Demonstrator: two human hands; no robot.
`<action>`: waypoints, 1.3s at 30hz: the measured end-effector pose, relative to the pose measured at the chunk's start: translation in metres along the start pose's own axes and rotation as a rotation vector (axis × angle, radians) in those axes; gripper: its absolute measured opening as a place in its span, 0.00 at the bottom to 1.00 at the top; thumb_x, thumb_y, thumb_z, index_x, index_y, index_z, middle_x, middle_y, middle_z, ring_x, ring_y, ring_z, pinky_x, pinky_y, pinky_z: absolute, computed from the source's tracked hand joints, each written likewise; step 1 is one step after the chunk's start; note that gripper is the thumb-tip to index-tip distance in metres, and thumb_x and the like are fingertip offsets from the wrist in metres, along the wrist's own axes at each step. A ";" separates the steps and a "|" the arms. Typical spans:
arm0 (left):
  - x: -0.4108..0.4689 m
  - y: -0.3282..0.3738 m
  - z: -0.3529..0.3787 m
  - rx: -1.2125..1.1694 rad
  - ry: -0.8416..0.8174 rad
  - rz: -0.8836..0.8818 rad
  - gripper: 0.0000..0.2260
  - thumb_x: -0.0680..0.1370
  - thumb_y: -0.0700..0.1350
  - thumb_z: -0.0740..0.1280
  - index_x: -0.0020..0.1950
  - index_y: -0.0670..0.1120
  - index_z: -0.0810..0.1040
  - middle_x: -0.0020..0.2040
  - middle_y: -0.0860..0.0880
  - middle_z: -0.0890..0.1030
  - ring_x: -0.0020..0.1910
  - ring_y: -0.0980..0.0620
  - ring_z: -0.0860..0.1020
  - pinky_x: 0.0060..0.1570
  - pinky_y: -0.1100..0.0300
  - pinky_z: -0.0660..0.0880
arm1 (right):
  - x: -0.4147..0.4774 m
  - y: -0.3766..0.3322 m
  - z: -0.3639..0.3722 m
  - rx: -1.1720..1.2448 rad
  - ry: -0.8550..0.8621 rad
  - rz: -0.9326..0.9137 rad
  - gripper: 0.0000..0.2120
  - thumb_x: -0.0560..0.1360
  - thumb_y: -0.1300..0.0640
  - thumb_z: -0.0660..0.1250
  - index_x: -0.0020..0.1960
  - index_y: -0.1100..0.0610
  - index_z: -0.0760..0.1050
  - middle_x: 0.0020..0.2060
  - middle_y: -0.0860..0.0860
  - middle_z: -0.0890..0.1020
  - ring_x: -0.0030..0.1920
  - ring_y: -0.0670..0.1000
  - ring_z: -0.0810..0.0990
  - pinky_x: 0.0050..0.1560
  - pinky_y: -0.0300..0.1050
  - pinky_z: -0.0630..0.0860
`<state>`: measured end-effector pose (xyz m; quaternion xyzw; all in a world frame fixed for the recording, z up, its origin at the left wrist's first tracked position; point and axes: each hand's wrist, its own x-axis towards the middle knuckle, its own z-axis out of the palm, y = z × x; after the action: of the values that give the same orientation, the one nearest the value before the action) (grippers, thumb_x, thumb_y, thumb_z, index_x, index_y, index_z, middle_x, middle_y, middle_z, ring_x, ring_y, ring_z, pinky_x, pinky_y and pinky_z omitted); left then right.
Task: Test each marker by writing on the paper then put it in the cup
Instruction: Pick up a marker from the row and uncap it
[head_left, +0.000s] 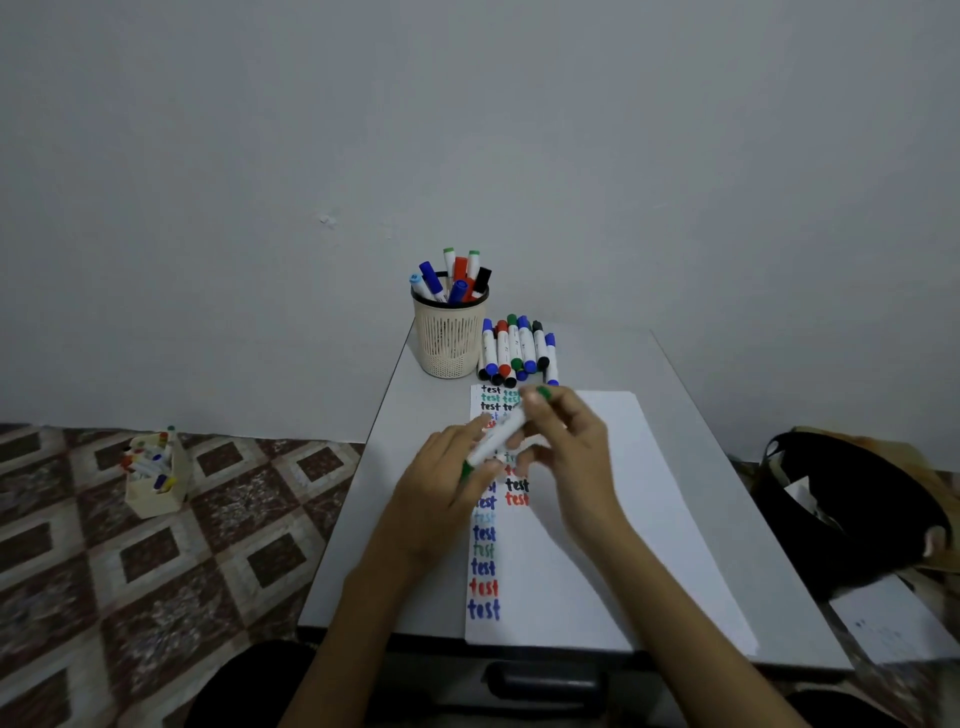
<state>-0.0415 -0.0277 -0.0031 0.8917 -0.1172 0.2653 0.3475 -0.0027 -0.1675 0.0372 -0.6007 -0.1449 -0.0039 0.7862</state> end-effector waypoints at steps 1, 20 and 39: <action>0.000 -0.001 0.000 0.027 0.028 0.032 0.18 0.79 0.52 0.53 0.63 0.43 0.71 0.51 0.48 0.77 0.46 0.54 0.75 0.46 0.58 0.76 | -0.005 0.002 0.005 0.014 -0.024 0.020 0.11 0.79 0.57 0.63 0.55 0.64 0.75 0.39 0.56 0.80 0.35 0.51 0.80 0.30 0.41 0.77; -0.003 0.002 -0.008 -0.184 -0.111 -0.081 0.12 0.80 0.51 0.55 0.60 0.52 0.71 0.35 0.50 0.81 0.33 0.55 0.80 0.30 0.55 0.77 | -0.013 0.018 0.006 0.047 -0.038 0.165 0.08 0.76 0.61 0.67 0.55 0.61 0.77 0.49 0.60 0.83 0.46 0.57 0.83 0.47 0.50 0.82; 0.001 -0.025 0.005 0.211 -0.136 -0.112 0.17 0.74 0.56 0.56 0.57 0.51 0.76 0.52 0.55 0.74 0.51 0.57 0.68 0.52 0.60 0.62 | -0.004 0.016 -0.015 0.073 0.049 0.202 0.08 0.71 0.68 0.71 0.40 0.63 0.72 0.31 0.61 0.79 0.28 0.56 0.78 0.28 0.45 0.75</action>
<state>-0.0291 -0.0127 -0.0192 0.9444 -0.0617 0.1952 0.2572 -0.0005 -0.1779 0.0176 -0.5831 -0.0644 0.0659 0.8071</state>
